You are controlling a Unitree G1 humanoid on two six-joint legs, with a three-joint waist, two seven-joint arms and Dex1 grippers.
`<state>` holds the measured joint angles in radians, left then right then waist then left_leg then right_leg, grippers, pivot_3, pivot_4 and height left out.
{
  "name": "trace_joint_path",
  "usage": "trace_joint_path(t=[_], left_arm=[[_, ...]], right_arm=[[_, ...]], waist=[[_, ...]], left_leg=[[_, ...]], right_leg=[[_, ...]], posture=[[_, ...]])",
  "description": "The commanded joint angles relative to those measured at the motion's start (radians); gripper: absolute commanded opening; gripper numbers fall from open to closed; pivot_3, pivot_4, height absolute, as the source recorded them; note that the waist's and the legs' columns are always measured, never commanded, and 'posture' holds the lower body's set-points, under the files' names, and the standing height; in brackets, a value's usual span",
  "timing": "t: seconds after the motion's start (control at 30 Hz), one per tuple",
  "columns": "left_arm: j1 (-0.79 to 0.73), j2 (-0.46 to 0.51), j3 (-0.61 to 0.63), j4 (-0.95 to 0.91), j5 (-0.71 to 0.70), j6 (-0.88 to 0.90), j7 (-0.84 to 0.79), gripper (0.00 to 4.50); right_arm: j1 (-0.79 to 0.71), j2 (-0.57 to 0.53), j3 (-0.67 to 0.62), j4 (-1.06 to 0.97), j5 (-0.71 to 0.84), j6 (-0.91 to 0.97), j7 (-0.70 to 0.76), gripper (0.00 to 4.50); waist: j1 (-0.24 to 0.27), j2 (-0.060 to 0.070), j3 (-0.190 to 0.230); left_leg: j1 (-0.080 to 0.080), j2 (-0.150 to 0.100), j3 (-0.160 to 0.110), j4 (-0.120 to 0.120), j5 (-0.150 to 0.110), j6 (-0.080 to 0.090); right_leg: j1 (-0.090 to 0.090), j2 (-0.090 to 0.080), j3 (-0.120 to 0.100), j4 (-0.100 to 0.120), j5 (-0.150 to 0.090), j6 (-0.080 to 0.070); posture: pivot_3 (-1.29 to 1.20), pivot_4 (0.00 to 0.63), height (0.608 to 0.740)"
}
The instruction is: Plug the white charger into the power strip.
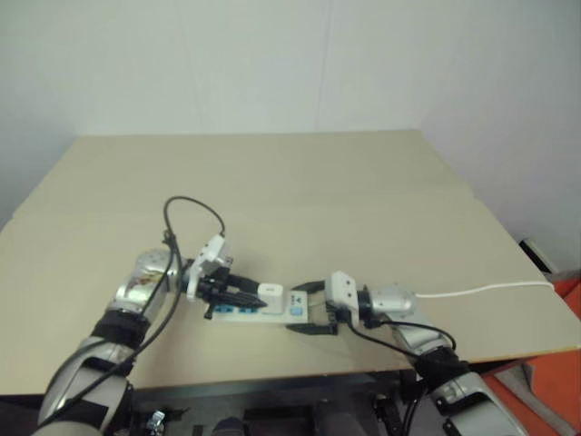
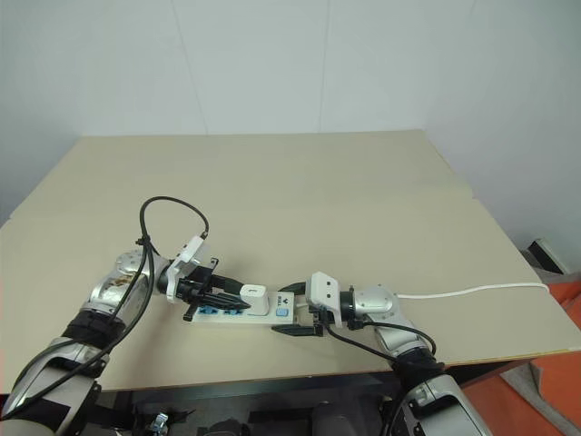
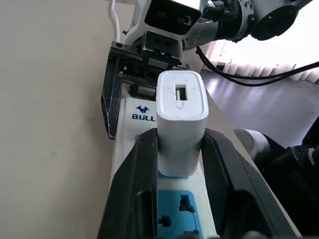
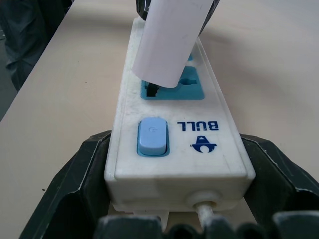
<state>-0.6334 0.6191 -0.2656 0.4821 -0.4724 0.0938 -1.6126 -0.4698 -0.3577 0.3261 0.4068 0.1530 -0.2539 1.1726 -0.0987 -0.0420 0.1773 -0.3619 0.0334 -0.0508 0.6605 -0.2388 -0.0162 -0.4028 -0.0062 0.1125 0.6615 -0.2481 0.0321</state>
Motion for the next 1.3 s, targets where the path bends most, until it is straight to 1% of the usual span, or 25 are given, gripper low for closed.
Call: trace_joint_path(t=[0.03, 0.23, 0.4, 0.57, 0.83, 0.97, 1.3], left_arm=[[-0.013, -0.006, 0.017, 0.024, 0.027, -0.019, -0.002, 0.96], [0.015, 0.0, 0.006, 0.004, 0.024, -0.059, -0.002, 0.96], [0.031, 0.023, -0.031, -0.015, 0.052, -0.126, -0.002, 0.96], [0.028, 0.005, -0.014, 0.016, 0.091, -0.126, -0.002, 0.96], [0.067, -0.014, -0.005, -0.002, 0.152, -0.097, 0.045, 0.96], [0.089, -0.008, -0.01, -0.029, 0.169, -0.061, 0.054, 0.96], [0.115, -0.002, -0.015, 0.013, 0.216, -0.103, 0.046, 0.96]], right_arm=[[0.03, -0.017, 0.035, 0.063, -0.087, 0.019, -0.028, 3.44], [0.037, -0.021, 0.034, 0.054, -0.086, 0.019, -0.03, 3.44], [0.037, -0.021, 0.037, 0.06, -0.089, 0.014, -0.035, 3.44], [0.035, -0.015, 0.04, 0.061, -0.092, 0.013, -0.04, 3.44], [0.043, -0.022, 0.038, 0.053, -0.094, 0.01, -0.046, 3.44], [0.05, -0.026, 0.039, 0.05, -0.097, 0.008, -0.049, 3.44], [0.046, -0.025, 0.045, 0.053, -0.103, 0.006, -0.06, 3.44]], waist=[[0.001, 0.0, 0.0], [0.0, 0.0, 0.0], [-0.001, 0.0, 0.0], [-0.001, 0.0, -0.001], [0.001, 0.001, -0.004], [0.001, 0.004, -0.007], [0.001, 0.01, -0.014]], left_leg=[[0.001, 0.0, 0.0, 0.0, 0.0, 0.0], [0.008, 0.0, 0.0, -0.002, 0.0, 0.0], [0.009, 0.001, 0.0, -0.004, 0.0, 0.0], [0.01, 0.001, 0.0, -0.004, 0.0, 0.0], [0.01, 0.001, 0.0, -0.006, 0.0, 0.0], [0.01, 0.0, 0.001, -0.009, 0.0, 0.0], [0.012, 0.0, 0.002, -0.011, 0.0, 0.0]], right_leg=[[0.001, 0.0, 0.0, 0.0, 0.0, 0.0], [0.008, 0.0, 0.0, -0.003, 0.0, 0.0], [0.008, 0.0, 0.0, -0.004, -0.001, -0.001], [0.009, 0.0, 0.0, -0.004, -0.001, -0.001], [0.014, 0.0, 0.0, -0.006, -0.001, -0.002], [0.014, -0.001, 0.001, -0.007, -0.005, -0.007], [0.015, -0.001, 0.002, -0.007, -0.006, -0.009]], posture=[[0.0, 0.15, 0.74], [0.0, 0.15, 0.74], [0.0, 0.15, 0.74], [0.0, 0.15, 0.74], [0.0, 0.15, 0.74], [0.0, 0.15, 0.74], [0.0, 0.15, 0.74]])
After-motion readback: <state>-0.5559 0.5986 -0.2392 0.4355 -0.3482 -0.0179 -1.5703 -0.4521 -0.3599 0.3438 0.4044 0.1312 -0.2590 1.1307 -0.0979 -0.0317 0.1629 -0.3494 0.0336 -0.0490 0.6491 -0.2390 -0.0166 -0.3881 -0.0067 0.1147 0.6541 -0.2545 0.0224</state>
